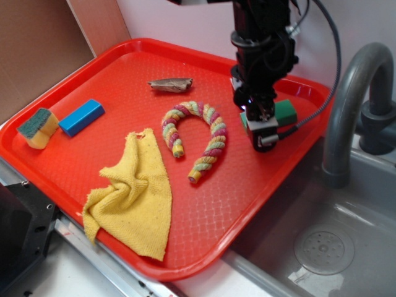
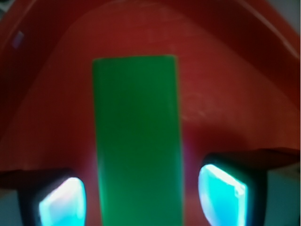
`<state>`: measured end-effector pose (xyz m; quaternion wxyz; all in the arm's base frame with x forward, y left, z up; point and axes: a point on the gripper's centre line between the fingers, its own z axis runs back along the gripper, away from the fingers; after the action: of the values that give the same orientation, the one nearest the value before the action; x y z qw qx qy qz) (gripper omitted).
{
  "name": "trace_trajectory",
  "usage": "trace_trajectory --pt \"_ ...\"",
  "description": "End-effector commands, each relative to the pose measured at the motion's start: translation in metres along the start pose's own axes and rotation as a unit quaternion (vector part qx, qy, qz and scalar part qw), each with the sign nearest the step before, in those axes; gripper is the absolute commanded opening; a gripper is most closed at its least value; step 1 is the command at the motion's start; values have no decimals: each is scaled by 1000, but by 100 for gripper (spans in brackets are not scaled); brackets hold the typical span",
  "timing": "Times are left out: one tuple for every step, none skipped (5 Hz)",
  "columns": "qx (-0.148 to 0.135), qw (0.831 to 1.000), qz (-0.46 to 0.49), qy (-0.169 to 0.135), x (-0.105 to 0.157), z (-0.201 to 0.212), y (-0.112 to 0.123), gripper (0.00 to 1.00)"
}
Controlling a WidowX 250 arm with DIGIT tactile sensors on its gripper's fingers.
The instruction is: Grab the green block.
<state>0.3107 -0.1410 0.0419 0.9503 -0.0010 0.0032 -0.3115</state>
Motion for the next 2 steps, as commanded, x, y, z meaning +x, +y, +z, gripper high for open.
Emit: trace_trajectory --pt "15 1000 -18 -5 12 -6 -17 100" --pt "27 1000 -11 -5 11 -8 -18 0"
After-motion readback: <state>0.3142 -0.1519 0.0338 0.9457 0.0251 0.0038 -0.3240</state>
